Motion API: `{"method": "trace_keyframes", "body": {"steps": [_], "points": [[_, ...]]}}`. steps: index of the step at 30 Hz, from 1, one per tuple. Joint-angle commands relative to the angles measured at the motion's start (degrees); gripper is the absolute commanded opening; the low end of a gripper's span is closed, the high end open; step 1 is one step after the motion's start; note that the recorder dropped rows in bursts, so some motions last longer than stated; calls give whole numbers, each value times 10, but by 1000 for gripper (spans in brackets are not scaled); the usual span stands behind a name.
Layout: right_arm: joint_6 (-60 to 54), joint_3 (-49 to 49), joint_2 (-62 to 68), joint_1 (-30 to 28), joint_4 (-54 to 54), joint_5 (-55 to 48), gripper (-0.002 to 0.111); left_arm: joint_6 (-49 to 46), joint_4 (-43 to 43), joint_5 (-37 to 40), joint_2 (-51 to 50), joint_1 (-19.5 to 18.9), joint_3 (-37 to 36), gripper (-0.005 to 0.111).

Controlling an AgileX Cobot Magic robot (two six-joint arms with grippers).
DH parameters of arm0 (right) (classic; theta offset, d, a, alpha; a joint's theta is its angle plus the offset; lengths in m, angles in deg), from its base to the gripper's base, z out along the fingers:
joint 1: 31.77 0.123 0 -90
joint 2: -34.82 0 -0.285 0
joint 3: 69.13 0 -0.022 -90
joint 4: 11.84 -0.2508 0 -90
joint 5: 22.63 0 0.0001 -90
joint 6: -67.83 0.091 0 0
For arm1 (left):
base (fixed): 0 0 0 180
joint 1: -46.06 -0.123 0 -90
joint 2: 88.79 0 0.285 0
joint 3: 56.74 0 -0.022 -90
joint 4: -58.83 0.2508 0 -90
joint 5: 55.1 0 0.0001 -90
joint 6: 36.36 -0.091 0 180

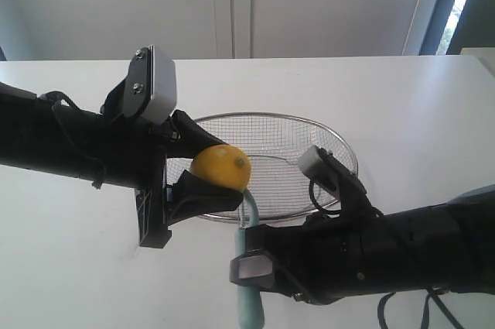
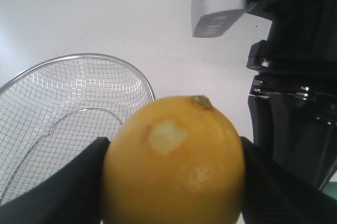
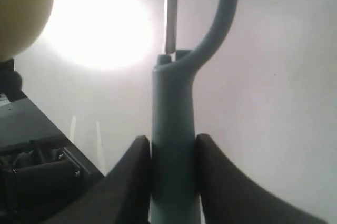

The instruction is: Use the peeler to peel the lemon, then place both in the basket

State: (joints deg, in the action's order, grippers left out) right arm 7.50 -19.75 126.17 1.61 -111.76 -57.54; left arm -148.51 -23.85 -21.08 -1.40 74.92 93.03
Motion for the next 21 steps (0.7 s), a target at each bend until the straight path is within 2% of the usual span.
{"method": "trace_keyframes", "body": {"steps": [1, 21], "points": [[27, -3, 1, 2, 0, -13, 0, -93, -22, 17, 3, 4, 4, 1], [51, -3, -48, 2, 0, -19, 0, -91, -22, 17, 3, 4, 4, 1]]}}
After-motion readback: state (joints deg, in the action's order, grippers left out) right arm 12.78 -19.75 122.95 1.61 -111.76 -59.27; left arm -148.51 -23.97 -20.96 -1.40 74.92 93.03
